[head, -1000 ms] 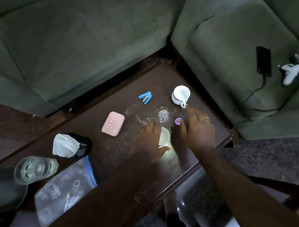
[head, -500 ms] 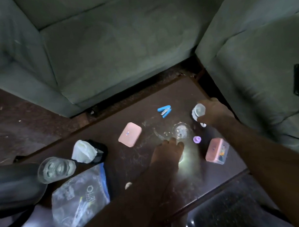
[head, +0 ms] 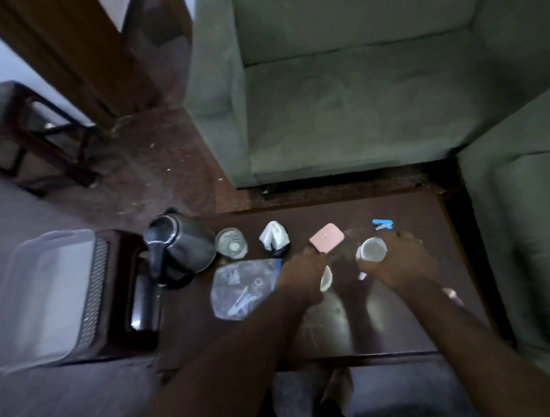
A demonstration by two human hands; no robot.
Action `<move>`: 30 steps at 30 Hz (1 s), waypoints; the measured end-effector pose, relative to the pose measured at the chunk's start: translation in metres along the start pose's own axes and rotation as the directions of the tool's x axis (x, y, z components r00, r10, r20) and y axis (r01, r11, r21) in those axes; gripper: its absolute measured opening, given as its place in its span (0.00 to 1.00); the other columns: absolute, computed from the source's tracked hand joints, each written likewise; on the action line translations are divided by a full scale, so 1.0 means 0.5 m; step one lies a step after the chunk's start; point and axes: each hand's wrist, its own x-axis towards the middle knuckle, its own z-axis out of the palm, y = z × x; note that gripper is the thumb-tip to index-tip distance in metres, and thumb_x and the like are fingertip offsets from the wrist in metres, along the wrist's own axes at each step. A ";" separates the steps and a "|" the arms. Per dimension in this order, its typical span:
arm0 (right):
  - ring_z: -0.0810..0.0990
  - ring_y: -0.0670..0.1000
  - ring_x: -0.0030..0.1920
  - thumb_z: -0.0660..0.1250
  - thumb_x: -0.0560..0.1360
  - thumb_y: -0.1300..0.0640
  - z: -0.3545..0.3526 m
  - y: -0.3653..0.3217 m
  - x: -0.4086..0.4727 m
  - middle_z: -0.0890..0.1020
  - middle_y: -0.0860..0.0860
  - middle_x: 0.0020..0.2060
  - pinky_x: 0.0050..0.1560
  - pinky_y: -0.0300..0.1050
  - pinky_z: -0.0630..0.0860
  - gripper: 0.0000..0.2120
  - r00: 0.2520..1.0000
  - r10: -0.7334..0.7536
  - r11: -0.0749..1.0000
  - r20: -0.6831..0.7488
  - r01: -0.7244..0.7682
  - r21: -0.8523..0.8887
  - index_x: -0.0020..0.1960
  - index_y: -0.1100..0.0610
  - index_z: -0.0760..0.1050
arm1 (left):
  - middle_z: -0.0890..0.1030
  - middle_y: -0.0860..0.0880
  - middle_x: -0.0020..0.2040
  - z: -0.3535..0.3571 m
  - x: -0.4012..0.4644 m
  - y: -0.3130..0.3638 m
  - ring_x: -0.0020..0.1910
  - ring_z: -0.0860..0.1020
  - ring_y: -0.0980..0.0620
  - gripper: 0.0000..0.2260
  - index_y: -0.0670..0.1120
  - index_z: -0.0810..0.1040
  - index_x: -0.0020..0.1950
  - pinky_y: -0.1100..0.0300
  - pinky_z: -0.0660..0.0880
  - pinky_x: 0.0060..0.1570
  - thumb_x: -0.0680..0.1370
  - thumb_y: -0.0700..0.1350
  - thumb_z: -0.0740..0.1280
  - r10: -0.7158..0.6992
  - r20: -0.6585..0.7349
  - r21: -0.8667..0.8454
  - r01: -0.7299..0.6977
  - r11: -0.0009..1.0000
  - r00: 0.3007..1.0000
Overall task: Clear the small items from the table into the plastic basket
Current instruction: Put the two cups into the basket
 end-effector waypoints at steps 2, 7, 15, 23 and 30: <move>0.79 0.59 0.55 0.74 0.61 0.40 -0.003 -0.074 -0.036 0.80 0.53 0.53 0.52 0.50 0.76 0.25 0.993 -0.114 0.993 0.034 0.115 -0.006 0.55 0.46 0.76 | 0.73 0.42 0.61 -0.032 -0.076 -0.044 0.55 0.77 0.39 0.25 0.46 0.71 0.64 0.49 0.75 0.47 0.69 0.49 0.75 -0.067 -0.010 0.000 0.067 0.998 0.998; 0.78 0.59 0.57 0.71 0.60 0.37 -0.014 -0.272 -0.104 0.79 0.53 0.54 0.53 0.50 0.75 0.27 0.939 -0.286 0.946 0.192 0.309 -0.100 0.53 0.49 0.74 | 0.75 0.42 0.60 -0.134 -0.274 -0.196 0.55 0.78 0.40 0.25 0.46 0.71 0.63 0.49 0.76 0.51 0.68 0.45 0.74 -0.255 -0.049 0.005 0.256 0.967 0.966; 0.78 0.56 0.53 0.68 0.57 0.35 0.070 -0.670 -0.236 0.75 0.49 0.48 0.44 0.48 0.73 0.26 0.757 -0.604 0.774 0.251 0.632 -0.043 0.50 0.46 0.73 | 0.75 0.46 0.57 -0.288 -0.569 -0.507 0.55 0.78 0.44 0.23 0.47 0.74 0.59 0.49 0.77 0.51 0.68 0.52 0.75 -0.596 -0.202 -0.128 0.582 0.803 0.777; 0.76 0.58 0.58 0.67 0.59 0.33 0.325 -1.025 -0.374 0.75 0.52 0.56 0.53 0.53 0.75 0.32 0.600 -0.694 0.648 0.398 0.762 -0.020 0.59 0.47 0.70 | 0.74 0.45 0.60 -0.231 -0.728 -0.852 0.58 0.76 0.45 0.28 0.45 0.73 0.61 0.55 0.75 0.52 0.64 0.47 0.77 -0.706 -0.154 -0.203 0.677 0.708 0.692; 0.76 0.58 0.56 0.68 0.64 0.34 0.614 -1.138 -0.388 0.75 0.52 0.55 0.48 0.52 0.77 0.33 0.662 -0.636 0.685 0.396 0.721 -0.107 0.62 0.50 0.69 | 0.75 0.43 0.61 -0.077 -0.710 -1.079 0.57 0.77 0.41 0.30 0.43 0.73 0.62 0.49 0.76 0.55 0.64 0.49 0.79 -0.667 -0.056 -0.263 0.633 0.728 0.743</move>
